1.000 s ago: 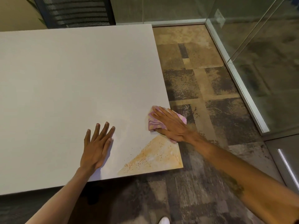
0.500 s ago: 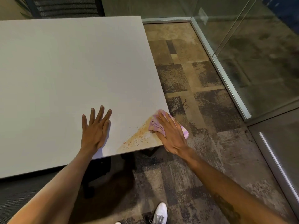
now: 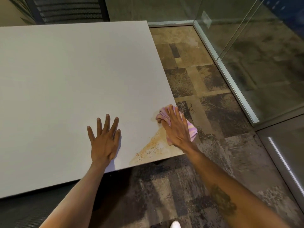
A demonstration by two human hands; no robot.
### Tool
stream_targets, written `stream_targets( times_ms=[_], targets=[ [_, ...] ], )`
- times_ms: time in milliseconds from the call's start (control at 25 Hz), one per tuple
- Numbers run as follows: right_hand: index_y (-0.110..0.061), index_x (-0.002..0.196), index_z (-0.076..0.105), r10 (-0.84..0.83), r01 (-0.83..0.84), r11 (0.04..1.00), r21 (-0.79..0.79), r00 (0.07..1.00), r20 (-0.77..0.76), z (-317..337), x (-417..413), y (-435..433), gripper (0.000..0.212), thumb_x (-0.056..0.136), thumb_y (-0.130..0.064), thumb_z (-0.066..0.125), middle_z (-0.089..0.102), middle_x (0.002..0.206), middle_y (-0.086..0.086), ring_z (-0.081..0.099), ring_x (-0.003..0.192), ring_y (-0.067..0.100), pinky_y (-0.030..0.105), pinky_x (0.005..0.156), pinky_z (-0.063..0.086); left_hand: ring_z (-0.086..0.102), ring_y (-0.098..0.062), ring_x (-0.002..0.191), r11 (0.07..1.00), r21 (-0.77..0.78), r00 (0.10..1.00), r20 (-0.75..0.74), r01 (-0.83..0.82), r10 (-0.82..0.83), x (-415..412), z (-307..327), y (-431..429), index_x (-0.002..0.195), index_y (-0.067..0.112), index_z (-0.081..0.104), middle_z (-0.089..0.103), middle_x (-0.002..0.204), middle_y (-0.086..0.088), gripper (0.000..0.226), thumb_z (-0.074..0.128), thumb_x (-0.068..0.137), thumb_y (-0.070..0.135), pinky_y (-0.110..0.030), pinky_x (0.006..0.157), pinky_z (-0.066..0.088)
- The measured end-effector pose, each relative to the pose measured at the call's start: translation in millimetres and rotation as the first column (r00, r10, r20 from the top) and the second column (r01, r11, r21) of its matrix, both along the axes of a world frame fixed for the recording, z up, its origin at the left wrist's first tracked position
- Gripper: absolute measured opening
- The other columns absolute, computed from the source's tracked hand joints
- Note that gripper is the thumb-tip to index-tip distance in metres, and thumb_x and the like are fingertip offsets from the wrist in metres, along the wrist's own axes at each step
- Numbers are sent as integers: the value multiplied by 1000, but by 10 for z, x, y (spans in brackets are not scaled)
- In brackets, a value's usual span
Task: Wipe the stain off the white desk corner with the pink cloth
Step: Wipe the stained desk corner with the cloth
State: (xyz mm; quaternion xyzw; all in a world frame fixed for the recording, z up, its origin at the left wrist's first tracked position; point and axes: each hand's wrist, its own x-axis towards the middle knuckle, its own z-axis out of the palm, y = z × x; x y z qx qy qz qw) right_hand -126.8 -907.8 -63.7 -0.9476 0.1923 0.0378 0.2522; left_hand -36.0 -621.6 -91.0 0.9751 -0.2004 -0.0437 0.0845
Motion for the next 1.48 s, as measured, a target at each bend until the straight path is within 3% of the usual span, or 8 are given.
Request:
stream_targets(
  times_ms=[160, 280, 560, 680, 880, 1080, 1280, 1480],
  targets=[
    [-22, 162, 1, 78, -80, 994, 74, 996, 29, 46, 399, -202, 73, 105, -46, 41, 1, 170, -7, -3, 156, 7, 29, 122, -6, 8, -28, 160, 1000, 4, 1000, 17, -4, 4, 27, -49, -5, 162, 38, 15, 14, 172, 5, 56, 9, 107, 49, -63, 123, 9],
    [-18, 162, 10, 164, -165, 981, 98, 986, 19, 78, 400, -226, 71, 105, -43, 45, 9, 171, -2, 3, 156, 10, 37, 127, 1, 12, -31, 159, 999, 42, 999, 37, -5, 3, 38, -32, -12, 162, 36, 17, 16, 172, 3, 57, 11, 107, 47, -63, 122, 12],
    [-30, 161, 8, 493, -493, 870, -23, 869, 47, -22, -213, 394, 67, 103, -53, 34, -4, 167, -9, -16, 151, 0, 34, 127, -5, 17, -35, 157, 999, 45, 998, 53, 19, -21, 20, 2, 0, 162, 32, 20, 20, 171, -1, 58, 11, 106, 44, -65, 120, 15],
    [-34, 161, 7, 587, -580, 805, -121, 810, 20, -93, -697, 244, 68, 102, -51, 36, -2, 169, -7, -11, 155, 5, 33, 127, -7, 10, -37, 158, 994, 7, 994, 13, -112, 112, -32, 24, -13, 162, 29, 16, 17, 171, -3, 61, 12, 106, 51, -68, 121, 10],
    [-39, 160, -2, 461, -454, 865, -214, 887, -21, -119, -687, -66, 67, 103, -50, 32, -5, 170, -7, -11, 156, 11, 41, 128, -2, -1, -35, 159, 976, -56, 977, -33, -212, 211, -71, 29, -18, 162, 33, 12, 8, 173, 0, 65, 12, 103, 60, -70, 122, 1],
    [-22, 161, 12, 388, -381, 918, -111, 921, 40, -57, -151, -3, 69, 104, -44, 45, 11, 170, -3, 7, 157, 14, 46, 127, 12, 0, -35, 160, 976, -88, 980, -32, -200, 198, -6, -16, -30, 161, 34, 17, 11, 172, 0, 61, 12, 104, 56, -71, 121, -1],
    [-22, 160, 25, 572, -567, 819, -86, 819, 51, -75, -47, 830, 68, 102, -53, 41, 20, 168, 3, 16, 155, 18, 44, 127, 14, 1, -34, 160, 981, -52, 982, 6, -187, 188, -23, -26, -5, 162, 32, 17, 10, 173, 0, 55, 16, 109, 43, -71, 121, 0],
    [-29, 157, 31, 810, -794, 582, -175, 585, 41, -85, -517, 812, 64, 100, -56, 28, 20, 169, 5, 15, 156, 23, 42, 126, 10, 3, -36, 159, 977, -119, 984, -38, -175, 172, -30, -4, 28, 161, 32, 18, 13, 172, -2, 54, 11, 108, 41, -74, 119, 1]
  ],
)
